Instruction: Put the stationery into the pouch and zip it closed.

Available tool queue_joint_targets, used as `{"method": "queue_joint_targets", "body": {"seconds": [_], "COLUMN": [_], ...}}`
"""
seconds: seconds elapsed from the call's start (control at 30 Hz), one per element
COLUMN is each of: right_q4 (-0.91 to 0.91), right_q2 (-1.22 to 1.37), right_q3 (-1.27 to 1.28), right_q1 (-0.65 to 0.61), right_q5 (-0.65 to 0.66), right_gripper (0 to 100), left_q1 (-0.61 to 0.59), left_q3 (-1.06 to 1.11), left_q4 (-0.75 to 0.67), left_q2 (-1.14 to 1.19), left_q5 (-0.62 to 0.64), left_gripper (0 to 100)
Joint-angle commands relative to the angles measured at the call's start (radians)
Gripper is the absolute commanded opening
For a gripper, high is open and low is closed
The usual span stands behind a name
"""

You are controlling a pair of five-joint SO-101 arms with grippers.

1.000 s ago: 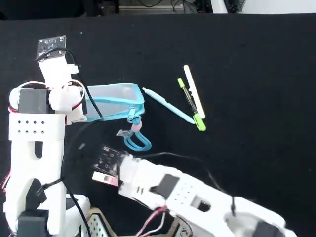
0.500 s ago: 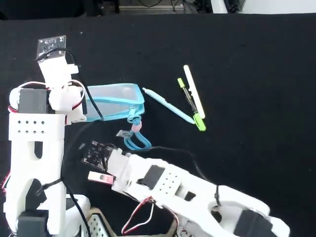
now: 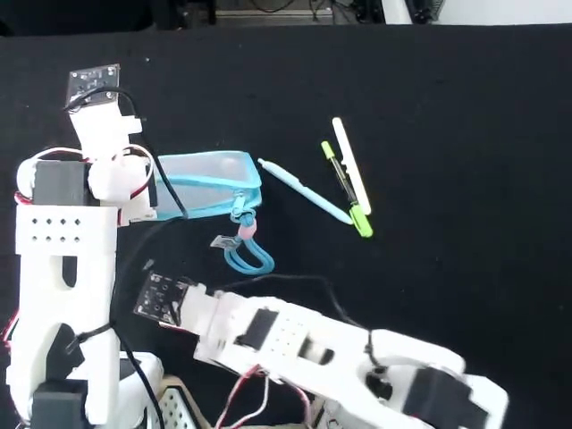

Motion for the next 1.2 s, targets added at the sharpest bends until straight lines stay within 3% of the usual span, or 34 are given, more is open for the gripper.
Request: {"method": "queue_joint_targets", "body": {"seconds": [0.0,0.1,0.23,0.33,0.57,0.67,0.83,1.0,1.17], "right_q4": [-0.015,0.061,0.163,0.25,0.534,0.621,0.609,0.611,0.586], "right_q2": [0.113,0.133,0.102,0.041,-0.203,-0.28,-0.292,-0.292,-0.272], "right_q3": [-0.11,-0.147,-0.162,-0.124,-0.044,-0.039,-0.061,-0.134,-0.156], "right_q1": [-0.009,-0.006,0.075,0.175,0.345,0.358,0.356,0.356,0.311], "right_q5": [-0.006,0.002,0.035,0.163,0.186,0.262,0.275,0.183,0.181], "right_gripper": [20.4,18.4,0.5,1.1,1.2,6.0,25.3,21.4,20.8], "left_q1": [-0.001,-0.001,-0.001,-0.001,-0.001,-0.001,-0.001,-0.001,-0.001], "left_q3": [-0.027,-0.027,-0.027,-0.027,-0.027,-0.027,-0.027,-0.027,-0.027], "left_q4": [0.006,0.006,0.006,0.008,0.008,0.008,0.008,0.008,0.008], "left_q2": [0.012,0.012,0.012,0.012,0.012,0.012,0.012,0.012,0.012], "left_q5": [-0.008,-0.008,-0.008,-0.008,-0.008,-0.008,-0.008,-0.008,-0.008], "left_gripper": [3,3,3,3,3,3,3,3,3]}}
